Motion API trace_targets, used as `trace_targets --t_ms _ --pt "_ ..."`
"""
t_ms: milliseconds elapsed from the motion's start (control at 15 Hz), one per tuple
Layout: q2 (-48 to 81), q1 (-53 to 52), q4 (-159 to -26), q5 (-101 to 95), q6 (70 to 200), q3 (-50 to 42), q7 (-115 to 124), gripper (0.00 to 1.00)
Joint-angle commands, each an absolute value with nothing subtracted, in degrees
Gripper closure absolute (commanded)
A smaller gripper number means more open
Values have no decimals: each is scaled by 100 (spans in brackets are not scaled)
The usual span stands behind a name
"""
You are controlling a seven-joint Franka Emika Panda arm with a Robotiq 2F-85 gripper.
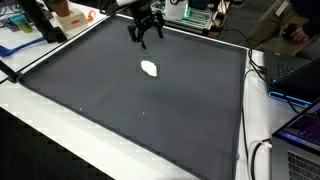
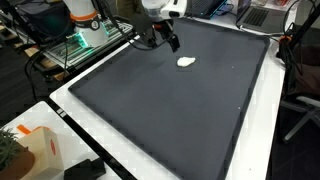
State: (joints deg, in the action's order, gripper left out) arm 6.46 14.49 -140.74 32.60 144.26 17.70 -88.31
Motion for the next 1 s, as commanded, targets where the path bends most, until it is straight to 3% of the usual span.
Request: trace_targets --t_ms 0,133,267,333,533,933 --pt "-718 527 -14924 3921 14047 1472 -7784 0" --pt "-1341 47 -15110 4164 14023 1352 -6990 0" --pt "-1973 306 -15254 3390 13842 1864 -5983 0" --pt "-1136 -243 -14869 3634 14156 1185 -6583 0" --pt "-1786 -355 -15099 3220 14000 1248 -5882 0" --pt "-1312 162 -14538 2987 14812 1998 -3082 0"
